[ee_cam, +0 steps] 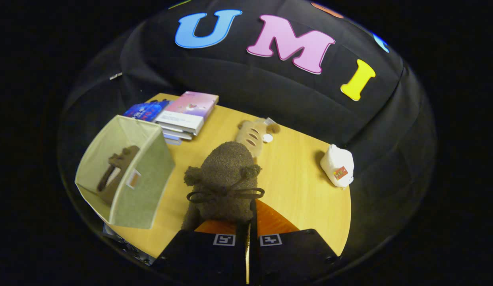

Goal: Open the storage box then place both shoes into the box .Put the left shoe in first, then the right shoe, with the right side of both shoes facing outward in a uniform manner.

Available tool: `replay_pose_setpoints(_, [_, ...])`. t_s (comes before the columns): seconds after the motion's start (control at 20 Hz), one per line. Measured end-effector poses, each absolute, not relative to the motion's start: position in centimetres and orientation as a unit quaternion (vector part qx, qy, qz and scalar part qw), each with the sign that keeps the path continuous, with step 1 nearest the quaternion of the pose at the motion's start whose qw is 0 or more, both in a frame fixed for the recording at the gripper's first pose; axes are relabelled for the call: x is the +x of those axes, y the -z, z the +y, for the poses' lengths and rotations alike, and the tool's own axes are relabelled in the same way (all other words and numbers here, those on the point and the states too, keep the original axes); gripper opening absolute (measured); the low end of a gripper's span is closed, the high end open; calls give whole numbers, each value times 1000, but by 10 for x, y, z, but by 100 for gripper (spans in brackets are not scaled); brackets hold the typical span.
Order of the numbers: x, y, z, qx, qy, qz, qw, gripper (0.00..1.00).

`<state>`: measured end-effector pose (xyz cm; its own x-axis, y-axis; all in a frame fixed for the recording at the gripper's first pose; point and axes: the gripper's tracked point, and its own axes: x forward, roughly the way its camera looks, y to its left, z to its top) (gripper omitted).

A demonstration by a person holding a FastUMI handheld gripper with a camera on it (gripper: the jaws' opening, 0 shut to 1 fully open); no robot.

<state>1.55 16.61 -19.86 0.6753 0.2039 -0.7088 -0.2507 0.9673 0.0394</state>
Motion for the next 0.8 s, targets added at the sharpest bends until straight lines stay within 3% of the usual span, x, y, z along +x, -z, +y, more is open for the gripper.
replay_pose_setpoints(0.4, [5,129,316,26,-217,391,894,8])
replay_pose_setpoints(0.8, [9,185,384,-78,-171,458,869,8])
